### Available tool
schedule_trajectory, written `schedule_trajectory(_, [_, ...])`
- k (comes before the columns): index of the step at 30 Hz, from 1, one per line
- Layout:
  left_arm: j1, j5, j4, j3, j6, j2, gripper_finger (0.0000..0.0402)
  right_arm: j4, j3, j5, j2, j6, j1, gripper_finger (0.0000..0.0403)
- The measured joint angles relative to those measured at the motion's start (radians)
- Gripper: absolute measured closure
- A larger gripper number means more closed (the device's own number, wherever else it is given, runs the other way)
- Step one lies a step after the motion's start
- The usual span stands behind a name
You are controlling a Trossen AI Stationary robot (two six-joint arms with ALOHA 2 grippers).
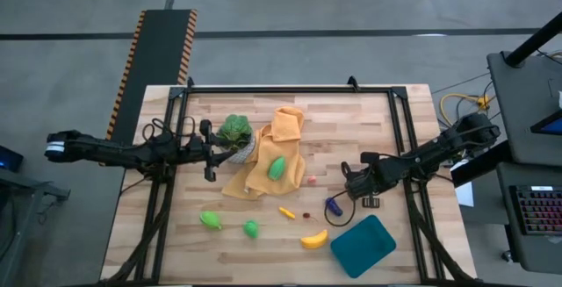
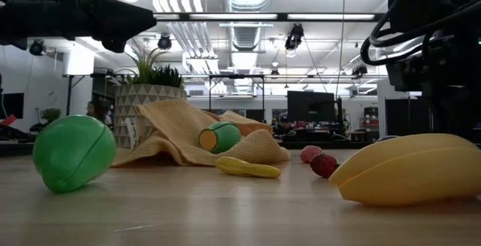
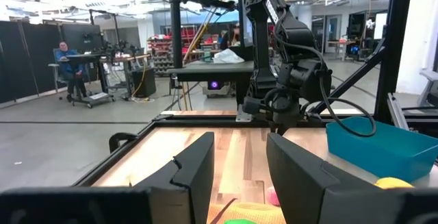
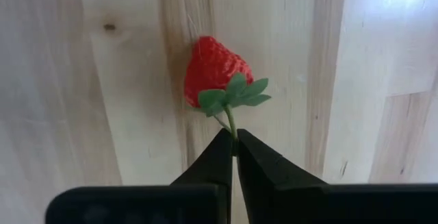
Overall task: Pick and placing Produce into tupperware
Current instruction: Put the strawberry into the blue bin
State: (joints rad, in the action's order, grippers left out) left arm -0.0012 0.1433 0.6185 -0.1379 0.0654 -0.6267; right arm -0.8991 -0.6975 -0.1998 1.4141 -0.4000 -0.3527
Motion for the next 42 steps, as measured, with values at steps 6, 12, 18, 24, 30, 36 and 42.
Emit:
schedule_trajectory(6, [0.000,0.000,0.001,0.000,0.000,0.001,0.0281,-0.002,-0.008,-0.003,-0.003,0.000,0.000,0.0394])
schedule_trajectory(12, [0.000,0.000,0.003,0.000,0.000,-0.002,0.0281,-0.003,-0.062,-0.004,-0.045,-0.044,0.001,0.0394])
schedule_trajectory(18, [0.000,0.000,0.001,0.000,0.000,-0.003,0.0281,0.001,-0.169,-0.003,-0.129,-0.071,0.002,0.0394])
schedule_trajectory(24, [0.000,0.000,0.001,0.000,0.000,-0.002,0.0281,-0.015,-0.292,0.085,-0.210,-0.071,-0.016,0.0394])
schedule_trajectory(30, [0.000,0.000,0.003,0.000,0.000,-0.003,0.0281,-0.160,-0.427,0.156,-0.225,-0.126,-0.097,0.0394])
schedule_trajectory(36, [0.000,0.000,0.005,0.000,0.001,-0.004,0.0281,-0.219,-0.496,0.171,-0.220,-0.218,-0.235,0.0394])
schedule_trajectory(42, [0.000,0.000,0.002,0.000,0.002,0.002,0.0281,-0.177,-0.469,0.172,-0.220,-0.402,-0.356,0.0394])
